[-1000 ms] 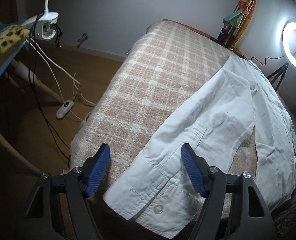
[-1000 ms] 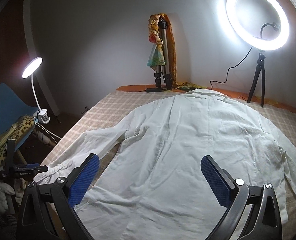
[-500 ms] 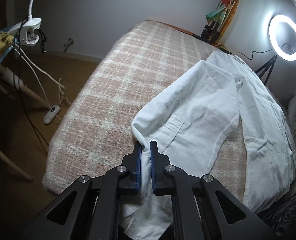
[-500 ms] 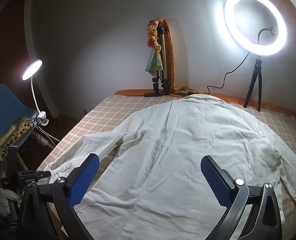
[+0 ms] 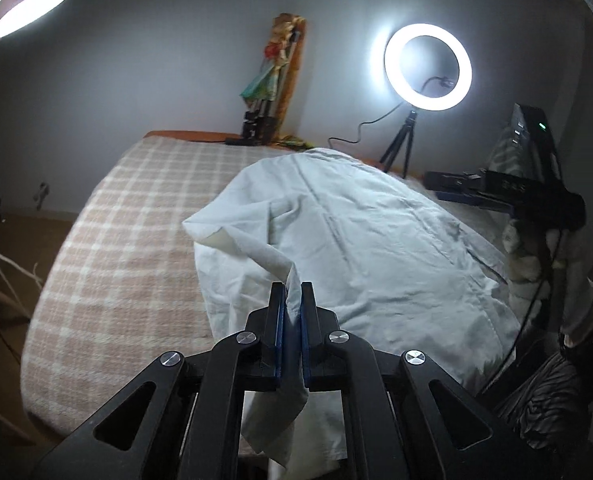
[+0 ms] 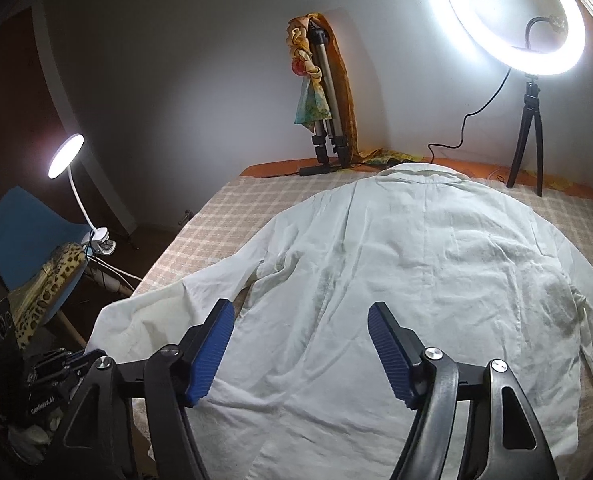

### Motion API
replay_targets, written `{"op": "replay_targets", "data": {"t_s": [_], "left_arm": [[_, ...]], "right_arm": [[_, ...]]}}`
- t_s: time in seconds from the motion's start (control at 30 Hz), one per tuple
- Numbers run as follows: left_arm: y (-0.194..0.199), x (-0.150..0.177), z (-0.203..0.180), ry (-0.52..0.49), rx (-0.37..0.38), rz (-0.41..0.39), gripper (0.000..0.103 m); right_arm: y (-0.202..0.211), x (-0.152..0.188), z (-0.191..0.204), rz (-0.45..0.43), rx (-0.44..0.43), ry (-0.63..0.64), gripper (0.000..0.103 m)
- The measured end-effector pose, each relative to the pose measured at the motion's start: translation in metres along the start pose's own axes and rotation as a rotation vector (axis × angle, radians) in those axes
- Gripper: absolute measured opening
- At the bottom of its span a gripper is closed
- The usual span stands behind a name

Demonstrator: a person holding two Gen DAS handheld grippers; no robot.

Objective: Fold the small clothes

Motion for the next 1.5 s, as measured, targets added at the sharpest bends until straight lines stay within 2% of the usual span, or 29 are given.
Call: {"op": "replay_targets", "data": {"t_s": [0.1, 0.3, 0.43, 0.57, 0.67, 0.77, 0.8, 0.87, 0.9, 0.93, 0.97, 1.03, 1.1, 1.2, 1.33, 1.4, 1.5], "left_arm": [[-0.007, 0.003, -0.021, -0.074, 0.005, 0.004, 0.005], [-0.027, 0.031, -0.044, -0.132, 0.062, 0.094, 0.005], [-0.035, 0.045, -0.056, -0.188, 0.073, 0.138, 0.005], [-0.036, 0.05, -0.061, -0.233, 0.074, 0.148, 0.005], [-0.036, 0.052, -0.061, -0.249, 0.076, 0.153, 0.005], [-0.038, 0.055, -0.058, -0.25, 0.08, 0.169, 0.005], [-0.037, 0.056, -0.057, -0.253, 0.081, 0.172, 0.005], [-0.037, 0.058, -0.059, -0.258, 0.085, 0.171, 0.005], [-0.037, 0.059, -0.059, -0.26, 0.086, 0.172, 0.005], [-0.036, 0.059, -0.059, -0.262, 0.087, 0.175, 0.005], [-0.036, 0.06, -0.06, -0.264, 0.087, 0.176, 0.005], [-0.035, 0.06, -0.061, -0.273, 0.086, 0.175, 0.005], [-0.033, 0.06, -0.064, -0.289, 0.088, 0.171, 0.005], [-0.031, 0.061, -0.065, -0.3, 0.094, 0.171, 0.005], [-0.029, 0.064, -0.071, -0.316, 0.105, 0.175, 0.005], [-0.029, 0.068, -0.076, -0.342, 0.116, 0.189, 0.005], [-0.032, 0.076, -0.082, -0.368, 0.112, 0.211, 0.005]], "right_arm": [[-0.015, -0.019, 0.003, 0.059, -0.071, 0.007, 0.066], [-0.082, -0.065, 0.037, 0.218, -0.195, 0.072, 0.063], [-0.144, -0.081, 0.051, 0.296, -0.191, 0.061, 0.064], [-0.203, -0.08, 0.056, 0.399, -0.201, 0.004, 0.064], [-0.227, -0.078, 0.056, 0.426, -0.219, -0.039, 0.064], [-0.245, -0.079, 0.061, 0.437, -0.184, -0.01, 0.063], [-0.251, -0.077, 0.062, 0.447, -0.185, -0.011, 0.062], [-0.26, -0.074, 0.065, 0.466, -0.202, -0.014, 0.051], [-0.265, -0.074, 0.067, 0.47, -0.194, -0.002, 0.048], [-0.269, -0.073, 0.07, 0.474, -0.172, 0.017, 0.041], [-0.272, -0.071, 0.072, 0.479, -0.156, 0.035, 0.023], [-0.277, -0.067, 0.073, 0.489, -0.09, 0.088, 0.001], [-0.273, -0.069, 0.066, 0.469, -0.05, 0.107, 0.0], [-0.245, -0.081, 0.049, 0.403, -0.029, 0.105, 0.0], [-0.207, -0.097, 0.01, 0.332, -0.028, 0.039, 0.0], [-0.193, -0.095, -0.008, 0.31, -0.031, 0.015, 0.0], [-0.193, -0.08, -0.03, 0.326, 0.026, -0.011, 0.0]]}}
Point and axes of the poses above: each gripper's, at about its wrist camera, not at the fingertips, and y roughly against the way its jaws point, z to its left, x to its underside, the point moved 4 cm from there along -y, roughly the way its jaws point, and after that the axes turned 1 degree about y, right-handed, at the moved point
